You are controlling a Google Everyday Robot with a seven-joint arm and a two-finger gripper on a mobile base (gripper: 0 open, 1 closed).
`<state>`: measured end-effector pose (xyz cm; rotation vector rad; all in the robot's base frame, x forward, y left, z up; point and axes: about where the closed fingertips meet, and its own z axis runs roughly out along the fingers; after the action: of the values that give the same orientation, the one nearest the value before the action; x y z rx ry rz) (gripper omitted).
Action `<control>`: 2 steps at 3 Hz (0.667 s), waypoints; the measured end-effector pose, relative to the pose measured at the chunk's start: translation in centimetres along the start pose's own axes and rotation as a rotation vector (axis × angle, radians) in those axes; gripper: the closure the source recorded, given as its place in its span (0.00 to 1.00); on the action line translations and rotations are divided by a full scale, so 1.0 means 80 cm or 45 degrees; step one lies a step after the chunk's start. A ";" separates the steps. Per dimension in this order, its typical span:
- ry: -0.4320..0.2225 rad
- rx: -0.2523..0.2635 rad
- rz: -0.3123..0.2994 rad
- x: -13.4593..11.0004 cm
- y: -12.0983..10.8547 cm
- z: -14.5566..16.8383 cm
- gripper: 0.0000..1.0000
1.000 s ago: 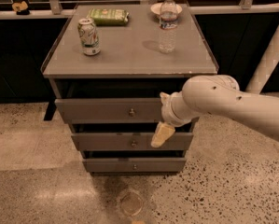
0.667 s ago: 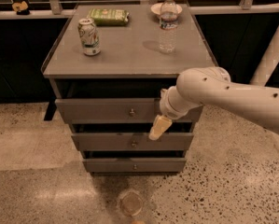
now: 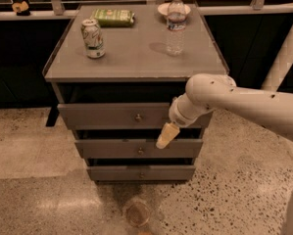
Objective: Open top drawer
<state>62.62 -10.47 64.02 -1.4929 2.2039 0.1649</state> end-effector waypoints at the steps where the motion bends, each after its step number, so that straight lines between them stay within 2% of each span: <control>1: -0.004 -0.014 0.030 0.004 0.005 0.004 0.00; 2: -0.003 -0.014 0.030 -0.001 0.005 -0.001 0.00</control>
Offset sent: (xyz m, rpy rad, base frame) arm 0.0308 -0.0003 -0.0471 0.1111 -0.1216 -0.2120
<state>62.27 -10.24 64.07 -1.4719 2.2226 0.1867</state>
